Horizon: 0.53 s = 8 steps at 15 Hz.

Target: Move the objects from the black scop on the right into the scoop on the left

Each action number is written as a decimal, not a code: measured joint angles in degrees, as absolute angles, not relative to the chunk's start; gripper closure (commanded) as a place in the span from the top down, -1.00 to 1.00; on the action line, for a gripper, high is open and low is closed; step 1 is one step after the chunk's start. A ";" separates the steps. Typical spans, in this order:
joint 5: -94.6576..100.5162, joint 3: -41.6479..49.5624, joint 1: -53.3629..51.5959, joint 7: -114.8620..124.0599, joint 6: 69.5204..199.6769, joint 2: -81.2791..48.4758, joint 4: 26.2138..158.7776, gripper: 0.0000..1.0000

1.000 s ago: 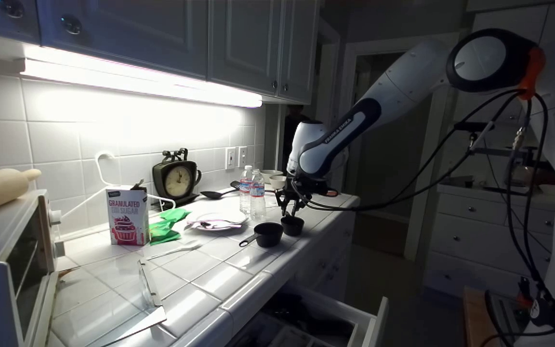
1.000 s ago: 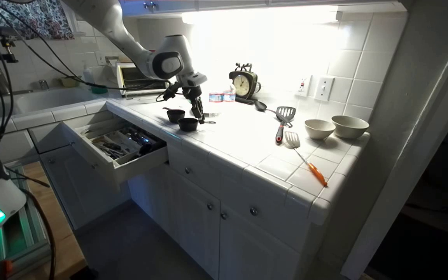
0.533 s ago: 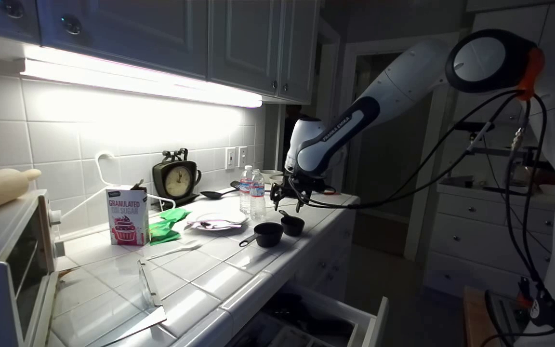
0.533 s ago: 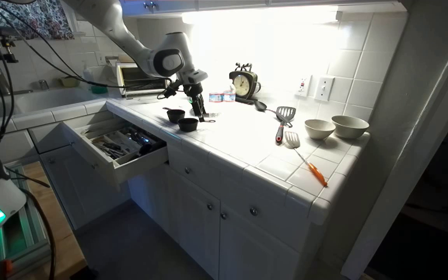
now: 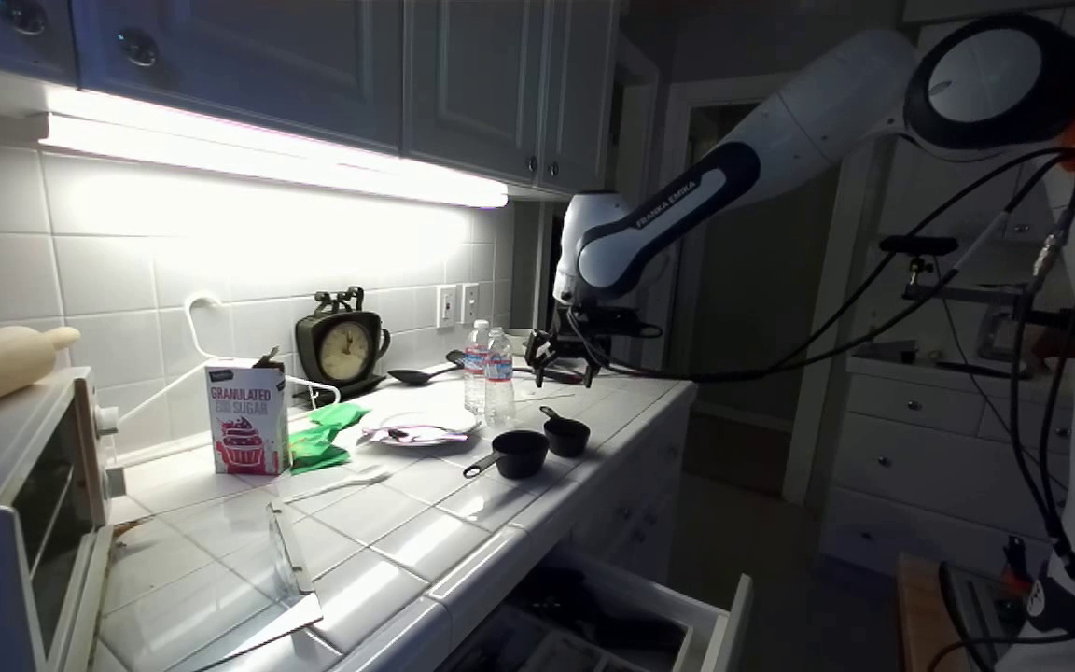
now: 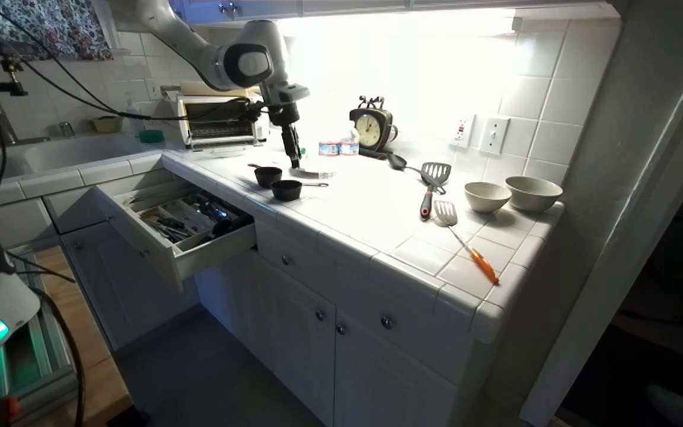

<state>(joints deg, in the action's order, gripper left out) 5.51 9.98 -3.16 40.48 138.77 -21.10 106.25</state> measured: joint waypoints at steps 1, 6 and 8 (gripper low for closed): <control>5.76 9.82 -3.17 39.12 137.62 -19.99 106.39 1.00; 6.13 8.90 -3.13 30.40 133.91 -15.29 107.48 1.00; 6.12 8.37 -3.03 26.65 133.28 -13.71 108.52 1.00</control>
<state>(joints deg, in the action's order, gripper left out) 6.12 8.37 -3.03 26.65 133.28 -13.71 108.52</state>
